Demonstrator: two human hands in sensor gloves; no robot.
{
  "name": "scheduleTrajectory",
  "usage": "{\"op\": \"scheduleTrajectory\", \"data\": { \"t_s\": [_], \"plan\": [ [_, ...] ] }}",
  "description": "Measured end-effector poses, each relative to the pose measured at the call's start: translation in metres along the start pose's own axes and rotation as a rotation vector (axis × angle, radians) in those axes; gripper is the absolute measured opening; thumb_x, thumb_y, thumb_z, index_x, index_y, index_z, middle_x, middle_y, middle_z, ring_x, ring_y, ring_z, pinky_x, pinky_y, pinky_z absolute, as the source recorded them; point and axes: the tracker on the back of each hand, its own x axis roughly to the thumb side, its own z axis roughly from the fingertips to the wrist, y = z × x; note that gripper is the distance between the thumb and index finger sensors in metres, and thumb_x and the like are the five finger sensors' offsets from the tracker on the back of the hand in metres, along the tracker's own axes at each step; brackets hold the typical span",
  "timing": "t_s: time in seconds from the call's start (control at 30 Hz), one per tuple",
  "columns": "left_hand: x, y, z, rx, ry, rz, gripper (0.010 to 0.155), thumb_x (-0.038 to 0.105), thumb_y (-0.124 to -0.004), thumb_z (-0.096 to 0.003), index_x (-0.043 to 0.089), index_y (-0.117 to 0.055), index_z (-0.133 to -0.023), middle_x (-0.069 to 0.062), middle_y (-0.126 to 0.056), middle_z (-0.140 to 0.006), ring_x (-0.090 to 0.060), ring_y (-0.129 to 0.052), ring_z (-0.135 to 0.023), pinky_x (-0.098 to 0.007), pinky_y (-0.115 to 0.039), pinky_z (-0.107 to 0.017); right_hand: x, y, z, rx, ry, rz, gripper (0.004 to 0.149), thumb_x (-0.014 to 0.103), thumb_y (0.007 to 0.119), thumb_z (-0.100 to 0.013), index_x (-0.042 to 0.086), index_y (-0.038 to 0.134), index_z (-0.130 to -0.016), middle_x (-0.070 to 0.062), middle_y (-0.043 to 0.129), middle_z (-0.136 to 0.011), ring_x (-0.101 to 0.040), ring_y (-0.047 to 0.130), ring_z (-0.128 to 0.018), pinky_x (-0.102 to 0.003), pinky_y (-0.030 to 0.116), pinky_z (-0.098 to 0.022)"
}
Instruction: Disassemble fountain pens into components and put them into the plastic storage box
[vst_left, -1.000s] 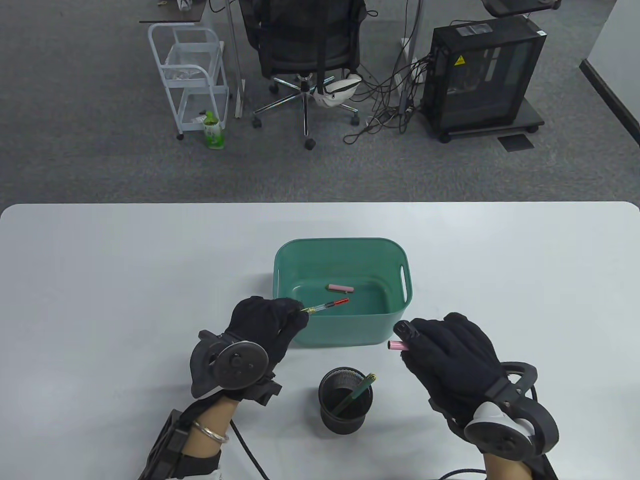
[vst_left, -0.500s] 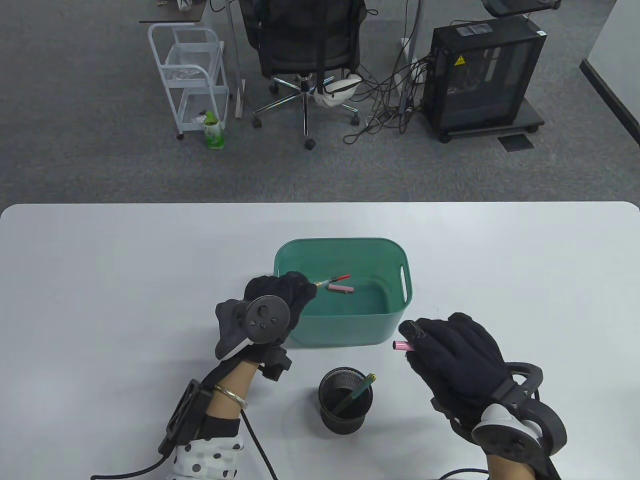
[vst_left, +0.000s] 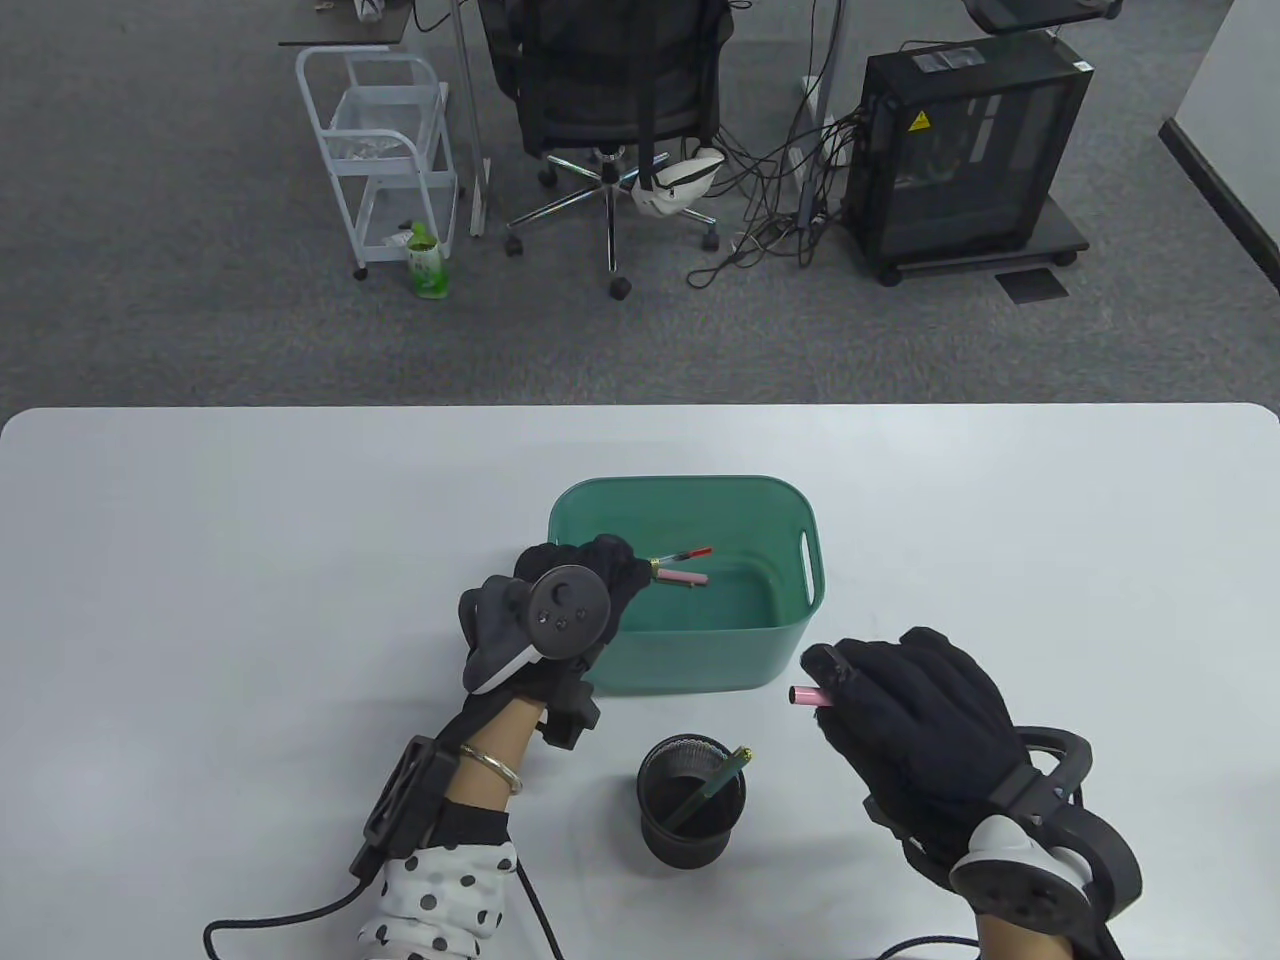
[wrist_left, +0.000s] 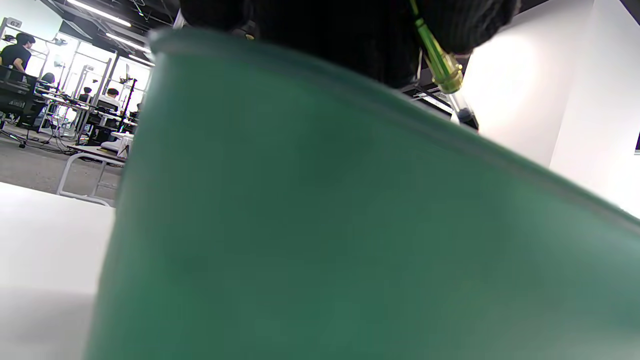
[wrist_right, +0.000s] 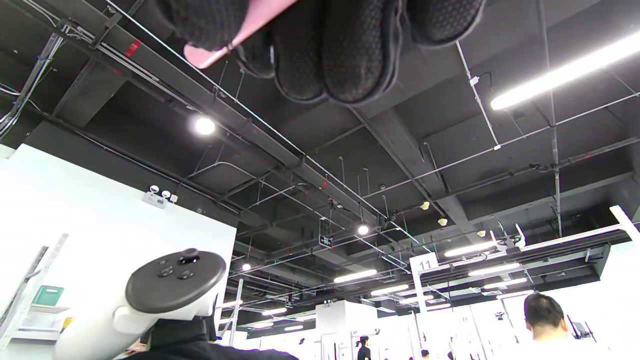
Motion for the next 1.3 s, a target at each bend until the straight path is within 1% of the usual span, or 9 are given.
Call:
{"op": "scheduleTrajectory", "data": {
  "t_s": [0.13,0.2,0.27,0.4,0.6,0.7,0.9,1.1,1.3],
  "plan": [
    [0.001,-0.002,-0.001,-0.004,-0.005,-0.006,0.045,0.048,-0.063,-0.0677,0.014,-0.081,-0.091,-0.004,-0.099,-0.082,-0.024,-0.094,-0.076,-0.051,-0.060,-0.078,0.000,-0.001,0.000,-0.001,0.002,0.001,0.044,0.046,0.070,-0.057,0.034,0.079,-0.098,0.004,0.086,-0.091,-0.015,0.088,-0.077,-0.046,0.065,-0.073],
    [0.001,-0.004,-0.001,-0.008,-0.010,-0.002,0.047,0.049,-0.061,-0.0682,0.015,-0.079,-0.094,-0.005,-0.097,-0.086,-0.025,-0.092,-0.080,-0.053,-0.057,-0.080,0.000,-0.001,-0.001,-0.002,0.003,0.001,0.044,0.046,0.070,-0.057,0.034,0.079,-0.098,0.004,0.086,-0.091,-0.015,0.088,-0.077,-0.046,0.065,-0.073],
    [0.001,-0.004,0.000,-0.023,-0.015,0.004,0.051,0.050,-0.058,-0.0688,0.014,-0.076,-0.101,-0.007,-0.092,-0.096,-0.028,-0.087,-0.088,-0.056,-0.052,-0.082,0.000,-0.001,-0.001,-0.002,0.003,0.002,0.044,0.046,0.070,-0.057,0.034,0.079,-0.098,0.004,0.086,-0.091,-0.015,0.089,-0.077,-0.046,0.065,-0.073],
    [0.001,-0.002,0.004,-0.022,-0.027,-0.009,0.057,0.051,-0.056,-0.0688,0.015,-0.069,-0.111,-0.010,-0.079,-0.113,-0.032,-0.074,-0.104,-0.059,-0.042,-0.087,-0.001,-0.002,-0.001,-0.003,0.005,0.002,0.044,0.046,0.070,-0.057,0.034,0.079,-0.098,0.004,0.086,-0.091,-0.015,0.089,-0.077,-0.046,0.065,-0.073],
    [0.002,0.003,0.014,-0.048,-0.054,-0.035,0.067,0.054,-0.054,-0.0685,0.016,-0.053,-0.124,-0.013,-0.056,-0.130,-0.036,-0.051,-0.120,-0.060,-0.028,-0.090,-0.001,-0.001,-0.002,0.004,0.005,0.005,0.044,0.046,0.070,-0.057,0.034,0.079,-0.098,0.004,0.086,-0.091,-0.015,0.088,-0.077,-0.046,0.065,-0.073],
    [0.002,0.008,0.022,-0.063,-0.066,-0.046,0.070,0.054,-0.053,-0.0685,0.016,-0.044,-0.127,-0.014,-0.050,-0.133,-0.036,-0.045,-0.122,-0.059,-0.026,-0.090,-0.001,0.000,-0.002,0.007,0.005,0.006,0.044,0.046,0.070,-0.057,0.034,0.079,-0.098,0.004,0.086,-0.091,-0.015,0.089,-0.077,-0.046,0.065,-0.073],
    [0.000,0.015,0.042,-0.090,-0.084,-0.091,0.072,0.054,-0.049,-0.0686,0.015,-0.038,-0.128,-0.016,-0.043,-0.134,-0.038,-0.038,-0.123,-0.059,-0.023,-0.089,-0.001,0.001,-0.003,0.013,0.009,0.011,0.044,0.046,0.070,-0.057,0.033,0.079,-0.098,0.004,0.086,-0.091,-0.015,0.089,-0.077,-0.046,0.065,-0.073],
    [-0.004,0.018,0.072,-0.072,-0.113,-0.117,0.072,0.054,-0.047,-0.0688,0.013,-0.038,-0.128,-0.016,-0.040,-0.135,-0.039,-0.036,-0.123,-0.059,-0.022,-0.089,-0.003,0.002,-0.004,0.020,0.016,0.014,0.044,0.046,0.070,-0.057,0.034,0.079,-0.098,0.004,0.086,-0.091,-0.015,0.089,-0.077,-0.046,0.065,-0.073],
    [-0.012,0.022,0.101,-0.066,-0.099,-0.118,0.072,0.053,-0.046,-0.0690,0.012,-0.038,-0.128,-0.017,-0.040,-0.135,-0.039,-0.036,-0.123,-0.059,-0.022,-0.088,-0.003,0.006,-0.005,0.036,0.019,0.013,0.044,0.046,0.070,-0.057,0.033,0.079,-0.098,0.004,0.086,-0.091,-0.015,0.089,-0.077,-0.046,0.065,-0.073]
  ]
}}
